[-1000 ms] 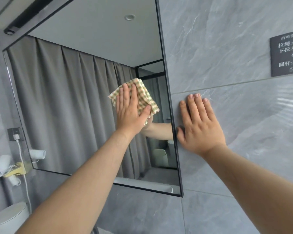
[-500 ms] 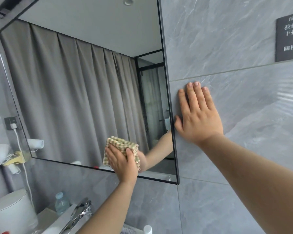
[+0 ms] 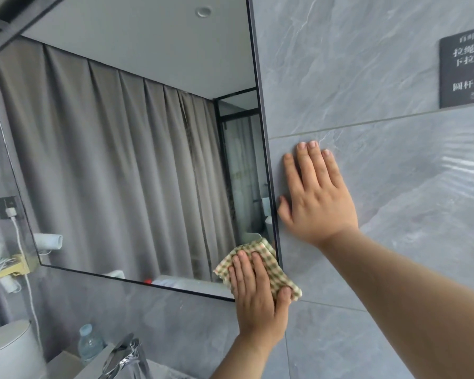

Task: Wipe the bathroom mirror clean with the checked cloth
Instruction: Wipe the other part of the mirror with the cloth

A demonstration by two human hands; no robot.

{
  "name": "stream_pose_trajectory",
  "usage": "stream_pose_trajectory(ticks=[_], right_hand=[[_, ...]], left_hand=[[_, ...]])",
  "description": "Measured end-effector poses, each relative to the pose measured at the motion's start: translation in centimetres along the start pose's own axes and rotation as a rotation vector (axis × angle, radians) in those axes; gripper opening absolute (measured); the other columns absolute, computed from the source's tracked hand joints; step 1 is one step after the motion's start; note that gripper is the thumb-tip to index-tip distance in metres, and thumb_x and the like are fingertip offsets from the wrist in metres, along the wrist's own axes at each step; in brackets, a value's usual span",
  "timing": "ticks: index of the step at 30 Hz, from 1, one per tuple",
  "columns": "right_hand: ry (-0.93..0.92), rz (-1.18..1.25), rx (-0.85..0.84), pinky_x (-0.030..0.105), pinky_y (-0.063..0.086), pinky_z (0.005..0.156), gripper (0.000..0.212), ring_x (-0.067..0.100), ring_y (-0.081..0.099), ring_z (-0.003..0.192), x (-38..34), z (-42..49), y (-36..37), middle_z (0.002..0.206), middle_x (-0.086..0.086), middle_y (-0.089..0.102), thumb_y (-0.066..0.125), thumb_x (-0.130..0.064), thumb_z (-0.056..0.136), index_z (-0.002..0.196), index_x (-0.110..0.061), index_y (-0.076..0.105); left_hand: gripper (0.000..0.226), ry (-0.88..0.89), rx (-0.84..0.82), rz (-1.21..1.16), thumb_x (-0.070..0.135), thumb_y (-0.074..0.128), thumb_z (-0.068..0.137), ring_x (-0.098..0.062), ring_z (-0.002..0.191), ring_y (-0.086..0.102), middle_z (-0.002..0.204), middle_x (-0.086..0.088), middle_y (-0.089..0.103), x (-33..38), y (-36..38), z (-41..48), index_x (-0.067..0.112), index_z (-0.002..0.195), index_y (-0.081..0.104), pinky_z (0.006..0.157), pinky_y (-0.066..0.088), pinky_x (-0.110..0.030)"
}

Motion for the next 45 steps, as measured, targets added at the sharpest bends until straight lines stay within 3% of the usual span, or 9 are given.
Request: stream_pose_trajectory(ticks=[2, 7, 14, 18, 26, 30, 35, 39, 45], right_hand=[[0.003, 0.003, 0.001, 0.050, 0.005, 0.124, 0.077, 0.043, 0.019, 0.148, 0.0, 0.0, 0.1, 0.156, 0.030, 0.027, 0.050, -0.034, 0.086, 0.150, 0.005, 0.032], [0.002, 0.006, 0.020, 0.050, 0.006, 0.124, 0.077, 0.043, 0.020, 0.147, -0.1, -0.1, 0.0, 0.156, 0.030, 0.028, 0.050, -0.034, 0.086, 0.149, 0.006, 0.033], [0.013, 0.009, 0.056, 0.051, 0.012, 0.123, 0.073, 0.043, 0.025, 0.146, -0.2, -0.1, -0.3, 0.154, 0.030, 0.032, 0.048, -0.031, 0.084, 0.147, 0.005, 0.039], [0.016, 0.005, 0.056, 0.051, 0.014, 0.123, 0.072, 0.043, 0.026, 0.146, -0.1, -0.2, -0.2, 0.154, 0.029, 0.033, 0.046, -0.032, 0.085, 0.147, 0.005, 0.039], [0.013, -0.002, 0.035, 0.050, 0.010, 0.124, 0.074, 0.042, 0.023, 0.147, -0.1, -0.2, 0.1, 0.155, 0.029, 0.030, 0.048, -0.034, 0.086, 0.148, 0.005, 0.037], [0.019, 0.001, 0.040, 0.050, 0.011, 0.124, 0.073, 0.042, 0.025, 0.146, -0.1, -0.2, -0.1, 0.154, 0.029, 0.032, 0.045, -0.034, 0.086, 0.147, 0.005, 0.038], [0.013, -0.007, 0.039, 0.051, 0.012, 0.123, 0.074, 0.043, 0.025, 0.146, -0.1, -0.2, 0.0, 0.154, 0.029, 0.032, 0.049, -0.034, 0.086, 0.147, 0.005, 0.038], [0.023, -0.006, 0.045, 0.050, 0.013, 0.123, 0.075, 0.041, 0.025, 0.146, -0.1, -0.3, 0.1, 0.155, 0.028, 0.032, 0.054, -0.033, 0.085, 0.148, 0.004, 0.038], [0.035, 0.012, 0.053, 0.051, 0.016, 0.123, 0.073, 0.042, 0.029, 0.145, 0.0, -0.3, 0.1, 0.153, 0.028, 0.035, 0.051, -0.030, 0.083, 0.147, 0.004, 0.041]], left_hand=[[0.077, 0.040, 0.013, 0.011, 0.057, 0.023, 0.101, -0.031, 0.154, -0.003, 0.167, -0.012, -0.008, -0.2, -1.0, 2.8, 0.014, 0.159, -0.002, 0.124, 0.000, -0.046], [0.084, 0.038, 0.006, 0.044, 0.051, 0.033, 0.094, -0.022, 0.153, -0.015, 0.165, -0.016, -0.007, -0.7, -5.4, 13.7, 0.009, 0.158, -0.003, 0.124, -0.009, -0.040], [0.083, 0.091, 0.040, 0.129, 0.055, 0.029, 0.094, -0.024, 0.154, -0.007, 0.167, -0.013, -0.004, -0.6, -12.0, 29.0, 0.012, 0.159, 0.001, 0.125, -0.006, -0.041], [0.081, 0.133, 0.027, 0.150, 0.053, 0.033, 0.097, -0.024, 0.154, -0.008, 0.168, -0.012, -0.004, -1.0, -10.9, 26.7, 0.012, 0.159, 0.001, 0.125, 0.000, -0.047], [0.090, 0.234, -0.082, 0.155, 0.058, 0.041, 0.093, -0.030, 0.154, -0.003, 0.167, -0.013, -0.005, -2.3, -4.9, 10.9, 0.017, 0.160, -0.003, 0.123, 0.004, -0.051], [0.084, 0.255, -0.107, 0.129, 0.066, 0.031, 0.097, -0.028, 0.155, 0.000, 0.168, -0.008, -0.004, -2.9, -4.0, 7.1, 0.020, 0.161, 0.000, 0.124, 0.002, -0.045], [0.075, 0.273, -0.112, 0.063, 0.048, 0.032, 0.099, -0.028, 0.155, -0.001, 0.168, -0.006, -0.007, -1.9, -5.0, 10.5, 0.024, 0.160, -0.003, 0.124, 0.002, -0.048], [0.070, 0.217, -0.068, 0.077, 0.046, 0.027, 0.100, -0.016, 0.153, -0.016, 0.165, -0.001, -0.016, 0.6, -7.3, 18.5, 0.029, 0.156, -0.011, 0.124, -0.009, -0.036], [0.072, 0.193, 0.014, 0.112, 0.049, 0.029, 0.098, -0.021, 0.154, -0.004, 0.168, -0.007, 0.000, 4.2, -12.3, 31.5, 0.020, 0.160, 0.006, 0.125, -0.004, -0.038]])
Point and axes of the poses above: each hand's wrist, its own z-axis towards the middle knuckle, its own y-axis out of the palm, x = y × z, the point moved 10 cm from there along z, towards the middle knuckle
